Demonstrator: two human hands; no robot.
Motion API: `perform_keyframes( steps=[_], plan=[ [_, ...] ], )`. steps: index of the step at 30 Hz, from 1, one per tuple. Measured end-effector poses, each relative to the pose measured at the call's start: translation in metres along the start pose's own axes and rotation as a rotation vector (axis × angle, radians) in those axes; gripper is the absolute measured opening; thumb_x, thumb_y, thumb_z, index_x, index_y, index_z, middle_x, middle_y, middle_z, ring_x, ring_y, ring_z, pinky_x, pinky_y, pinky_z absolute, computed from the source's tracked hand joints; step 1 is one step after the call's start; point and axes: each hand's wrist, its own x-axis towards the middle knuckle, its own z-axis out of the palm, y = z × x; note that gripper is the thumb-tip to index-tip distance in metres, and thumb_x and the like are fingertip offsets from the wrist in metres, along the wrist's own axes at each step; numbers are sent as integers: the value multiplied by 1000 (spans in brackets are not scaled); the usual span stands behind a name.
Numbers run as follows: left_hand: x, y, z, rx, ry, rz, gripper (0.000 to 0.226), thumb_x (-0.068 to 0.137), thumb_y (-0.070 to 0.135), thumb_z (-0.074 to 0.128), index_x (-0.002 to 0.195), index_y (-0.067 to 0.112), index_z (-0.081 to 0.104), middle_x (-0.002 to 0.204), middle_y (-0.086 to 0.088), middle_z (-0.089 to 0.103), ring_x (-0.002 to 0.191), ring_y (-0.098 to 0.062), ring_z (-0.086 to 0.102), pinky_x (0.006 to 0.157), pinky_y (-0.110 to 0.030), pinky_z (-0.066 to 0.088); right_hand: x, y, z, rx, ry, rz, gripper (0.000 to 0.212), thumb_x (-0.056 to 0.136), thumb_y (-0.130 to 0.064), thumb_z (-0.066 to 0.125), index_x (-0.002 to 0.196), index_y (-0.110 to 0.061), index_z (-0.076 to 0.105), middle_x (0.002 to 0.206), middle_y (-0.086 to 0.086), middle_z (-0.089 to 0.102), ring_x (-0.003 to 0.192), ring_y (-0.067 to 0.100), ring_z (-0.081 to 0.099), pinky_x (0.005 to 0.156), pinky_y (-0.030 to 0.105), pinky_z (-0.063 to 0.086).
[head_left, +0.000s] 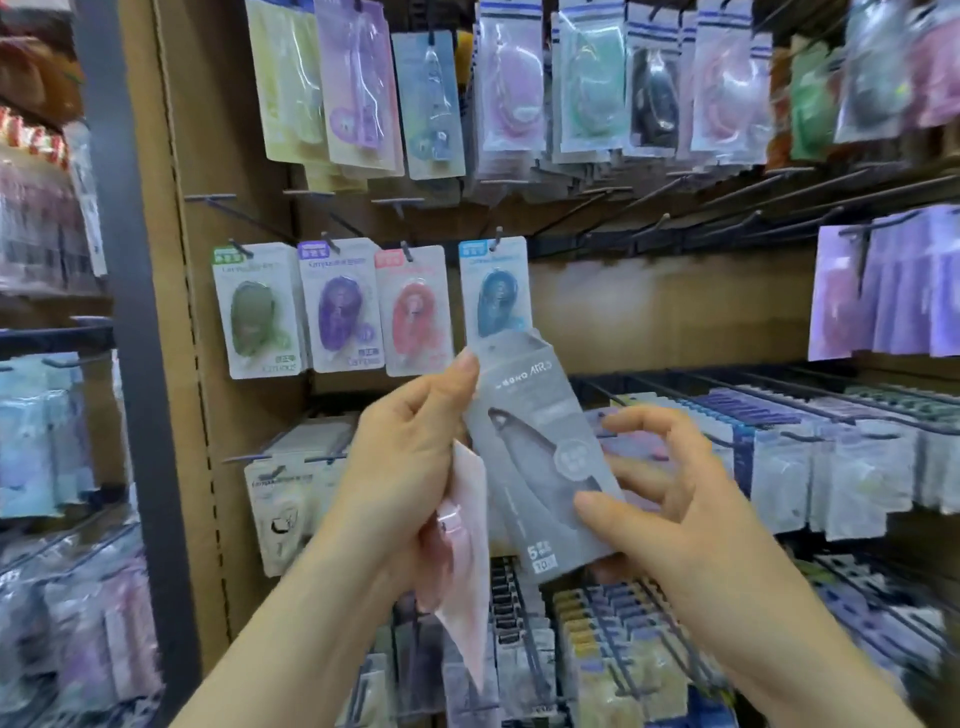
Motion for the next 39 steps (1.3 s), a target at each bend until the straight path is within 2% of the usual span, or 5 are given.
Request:
perform_keyframes(
  steps=[6, 10, 17, 29, 39],
  plan=[
    [-2, -28, 72, -24, 265, 15, 31, 86, 47, 69, 93, 18, 74, 96, -11, 74, 88, -24, 65, 94, -53, 50, -33, 18, -39, -472, 135, -261, 30, 93, -26, 56, 100, -55, 59, 101, -21, 49, 80, 11, 63, 75, 28, 55],
    [-10, -31, 106, -96, 338, -31, 27, 95, 35, 61, 89, 10, 70, 82, -9, 69, 73, -18, 61, 75, -38, 55, -46, 26, -46, -404, 79, -223, 20, 81, -49, 64, 101, -49, 67, 97, -27, 43, 98, -4, 56, 75, 2, 40],
    [-23, -25, 94, -173, 84, -209, 21, 97, 33, 55, 98, 19, 71, 90, -7, 71, 77, -20, 65, 64, -32, 53, -39, 28, -53, -104, 195, -96, 21, 83, -45, 69, 97, -31, 73, 95, -1, 71, 83, 18, 70, 77, 39, 58],
    [-22, -11, -7, -312, 96, 26, 17, 89, 0, 57, 103, 8, 54, 84, -3, 73, 70, -17, 70, 56, -26, 58, 9, 14, 1, 122, 202, -22, 20, 69, -36, 67, 77, -22, 77, 69, -8, 69, 65, 2, 64, 52, 24, 55],
    [1, -3, -68, -343, 170, 100, 17, 74, 20, 65, 88, 14, 72, 80, -3, 72, 63, -9, 66, 55, -21, 55, 35, 30, 66, 46, 278, -3, 24, 82, -8, 69, 60, -16, 75, 76, 15, 60, 51, 4, 62, 41, 25, 53]
  ],
)
